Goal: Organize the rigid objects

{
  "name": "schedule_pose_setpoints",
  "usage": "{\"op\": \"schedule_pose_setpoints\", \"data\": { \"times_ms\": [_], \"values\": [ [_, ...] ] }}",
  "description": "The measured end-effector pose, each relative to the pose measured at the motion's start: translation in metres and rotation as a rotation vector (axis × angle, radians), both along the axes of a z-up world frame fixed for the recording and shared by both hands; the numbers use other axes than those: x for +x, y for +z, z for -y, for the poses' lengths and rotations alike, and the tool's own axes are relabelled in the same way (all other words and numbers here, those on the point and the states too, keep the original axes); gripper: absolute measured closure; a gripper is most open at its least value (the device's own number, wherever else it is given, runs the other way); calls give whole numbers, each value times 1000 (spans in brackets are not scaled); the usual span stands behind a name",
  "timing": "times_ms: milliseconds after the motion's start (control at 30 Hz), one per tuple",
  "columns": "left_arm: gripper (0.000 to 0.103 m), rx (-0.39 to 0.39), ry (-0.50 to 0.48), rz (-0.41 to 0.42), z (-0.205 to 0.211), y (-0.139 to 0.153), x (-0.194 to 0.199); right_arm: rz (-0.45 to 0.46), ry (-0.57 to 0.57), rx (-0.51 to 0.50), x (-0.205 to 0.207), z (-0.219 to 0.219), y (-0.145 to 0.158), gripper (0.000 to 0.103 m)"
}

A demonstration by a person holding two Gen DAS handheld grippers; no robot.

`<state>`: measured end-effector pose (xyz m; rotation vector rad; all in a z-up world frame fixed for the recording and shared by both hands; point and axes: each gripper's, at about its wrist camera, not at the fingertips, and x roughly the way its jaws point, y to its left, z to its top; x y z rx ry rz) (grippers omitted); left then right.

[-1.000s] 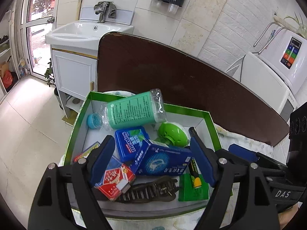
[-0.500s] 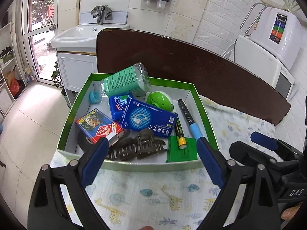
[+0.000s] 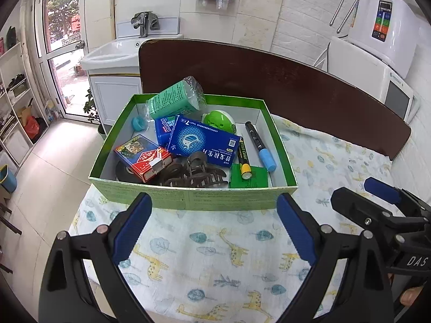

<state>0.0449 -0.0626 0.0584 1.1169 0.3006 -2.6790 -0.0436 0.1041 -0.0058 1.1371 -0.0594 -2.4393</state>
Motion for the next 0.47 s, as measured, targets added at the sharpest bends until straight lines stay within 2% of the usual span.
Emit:
{"op": "schedule_pose_setpoints", "data": {
  "times_ms": [467],
  "values": [
    [9, -11, -1, 16, -11, -4, -1, 19, -15, 2, 0, -11, -6, 0]
  ]
}}
